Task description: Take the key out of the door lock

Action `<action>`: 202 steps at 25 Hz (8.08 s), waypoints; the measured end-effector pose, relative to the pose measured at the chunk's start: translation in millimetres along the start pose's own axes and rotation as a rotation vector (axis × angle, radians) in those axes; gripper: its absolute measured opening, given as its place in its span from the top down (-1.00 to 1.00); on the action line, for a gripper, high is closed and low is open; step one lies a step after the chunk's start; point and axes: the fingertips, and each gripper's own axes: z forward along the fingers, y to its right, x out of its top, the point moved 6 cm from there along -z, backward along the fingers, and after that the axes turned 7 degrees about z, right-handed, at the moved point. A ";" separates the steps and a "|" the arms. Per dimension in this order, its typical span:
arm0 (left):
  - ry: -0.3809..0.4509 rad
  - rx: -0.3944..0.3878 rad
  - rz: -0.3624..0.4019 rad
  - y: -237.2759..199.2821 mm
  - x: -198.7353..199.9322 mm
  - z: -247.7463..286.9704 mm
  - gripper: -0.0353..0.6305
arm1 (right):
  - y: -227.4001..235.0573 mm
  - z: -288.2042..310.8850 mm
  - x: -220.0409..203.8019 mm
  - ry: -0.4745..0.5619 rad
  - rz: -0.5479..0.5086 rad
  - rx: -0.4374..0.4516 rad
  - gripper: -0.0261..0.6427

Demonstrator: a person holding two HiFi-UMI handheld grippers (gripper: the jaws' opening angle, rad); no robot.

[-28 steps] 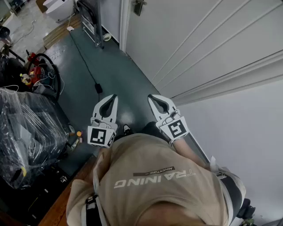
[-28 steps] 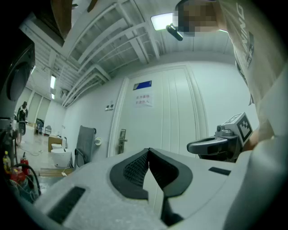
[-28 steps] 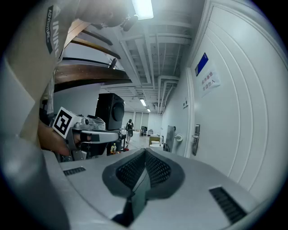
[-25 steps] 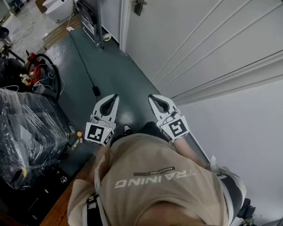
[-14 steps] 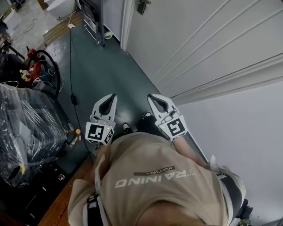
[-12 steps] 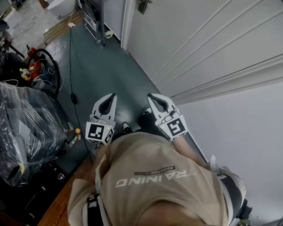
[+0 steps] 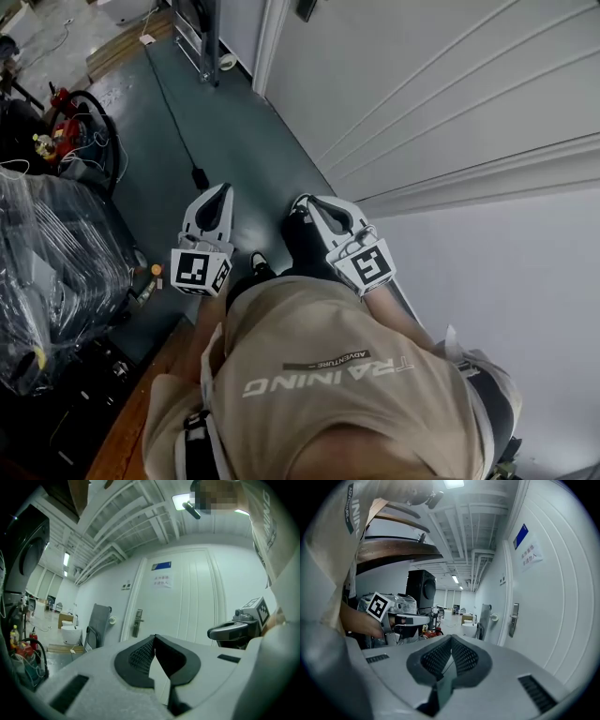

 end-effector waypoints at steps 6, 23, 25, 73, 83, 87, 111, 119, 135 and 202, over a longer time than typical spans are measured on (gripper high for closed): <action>-0.022 0.011 -0.060 -5.3 -13.1 17.6 0.87 | 12.1 22.5 2.6 -0.015 -0.003 0.066 0.88; -0.074 0.029 -0.070 -31.5 4.4 107.1 0.87 | 87.4 110.2 18.1 0.043 0.093 0.189 0.88; -0.057 0.030 -0.054 -27.5 16.9 126.2 0.87 | 107.9 114.6 15.5 0.035 0.113 0.189 0.88; -0.074 -0.012 -0.231 -186.7 -16.4 225.9 0.87 | 168.1 295.0 54.2 -0.021 0.071 0.147 0.88; -0.064 0.112 -0.277 -213.1 -25.2 225.9 0.87 | 191.1 316.5 58.4 -0.047 0.150 0.202 0.88; -0.077 0.156 -0.255 -226.1 -20.6 235.3 0.87 | 198.1 332.5 63.7 -0.014 0.141 0.249 0.88; -0.197 0.051 -0.106 -216.0 20.2 408.9 0.87 | 350.2 406.0 23.9 0.039 0.269 0.302 0.88; -0.245 0.060 -0.042 -243.1 6.8 414.7 0.87 | 365.5 418.8 25.6 0.019 0.225 0.246 0.88; -0.128 -0.060 -0.137 -370.6 11.9 453.7 0.87 | 350.0 517.2 90.4 0.027 0.189 0.106 0.88; -0.107 -0.902 0.131 -407.5 31.3 778.7 0.87 | 499.5 592.2 117.2 0.111 0.244 -0.607 0.88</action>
